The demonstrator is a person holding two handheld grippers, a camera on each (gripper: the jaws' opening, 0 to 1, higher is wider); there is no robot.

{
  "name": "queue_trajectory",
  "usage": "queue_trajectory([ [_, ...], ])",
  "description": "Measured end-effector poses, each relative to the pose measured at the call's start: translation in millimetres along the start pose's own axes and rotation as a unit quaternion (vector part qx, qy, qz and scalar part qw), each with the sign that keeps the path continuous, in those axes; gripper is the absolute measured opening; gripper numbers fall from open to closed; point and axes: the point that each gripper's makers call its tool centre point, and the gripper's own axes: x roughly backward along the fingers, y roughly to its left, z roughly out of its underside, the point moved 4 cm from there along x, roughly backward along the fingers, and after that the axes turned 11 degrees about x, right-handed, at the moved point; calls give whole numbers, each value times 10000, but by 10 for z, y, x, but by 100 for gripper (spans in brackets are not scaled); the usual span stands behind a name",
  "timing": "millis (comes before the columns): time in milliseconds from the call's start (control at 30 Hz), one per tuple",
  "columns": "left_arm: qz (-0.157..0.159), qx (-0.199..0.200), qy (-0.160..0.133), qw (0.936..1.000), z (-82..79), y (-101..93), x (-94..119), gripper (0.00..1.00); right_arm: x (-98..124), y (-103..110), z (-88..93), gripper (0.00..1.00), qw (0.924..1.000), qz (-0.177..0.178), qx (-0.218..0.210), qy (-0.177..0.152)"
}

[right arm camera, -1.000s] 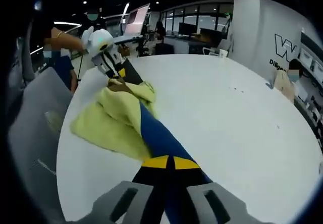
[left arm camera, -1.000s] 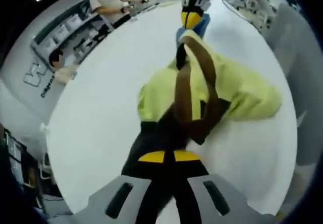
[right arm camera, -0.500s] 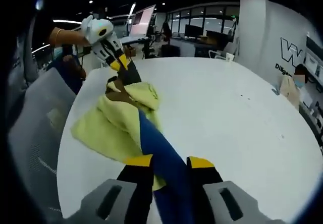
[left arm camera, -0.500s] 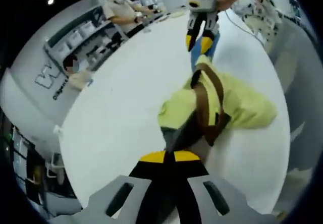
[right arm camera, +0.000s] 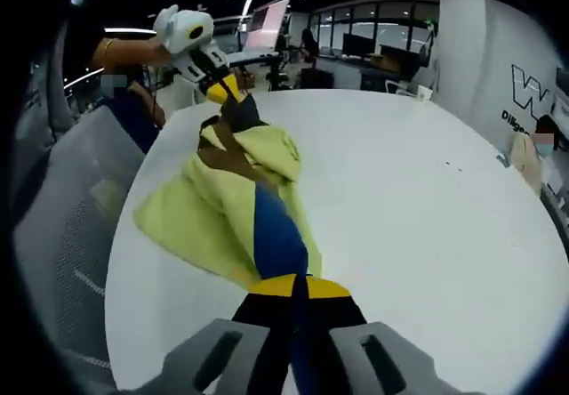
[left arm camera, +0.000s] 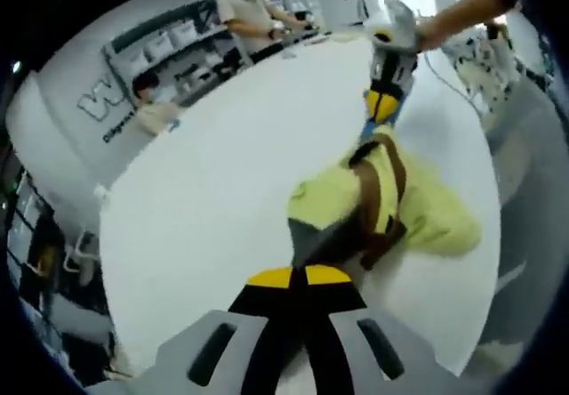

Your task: Fold the garment on the visible template until the final outline fits inside the template.

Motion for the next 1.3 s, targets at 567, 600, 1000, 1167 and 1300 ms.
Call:
queue_trajectory([
  [567, 250, 316, -52, 9992, -14, 69, -210, 4, -148, 204, -194, 0, 9974, -588, 152, -381],
  [600, 262, 289, -14, 9992, -5, 66, -233, 5, -151, 213, -189, 0, 9975, -553, 159, -421],
  [1000, 100, 838, -321, 9959, -66, 224, 38, 28, -147, 256, -206, 0, 9981, -466, 95, -398],
  [1167, -3, 862, -443, 9953, -108, 298, 204, 23, -181, 247, -286, 8, 9974, -450, 208, -523],
  [1300, -32, 662, -473, 9967, -163, 279, 272, 27, -258, 248, -343, 13, 9961, -666, 306, -496],
])
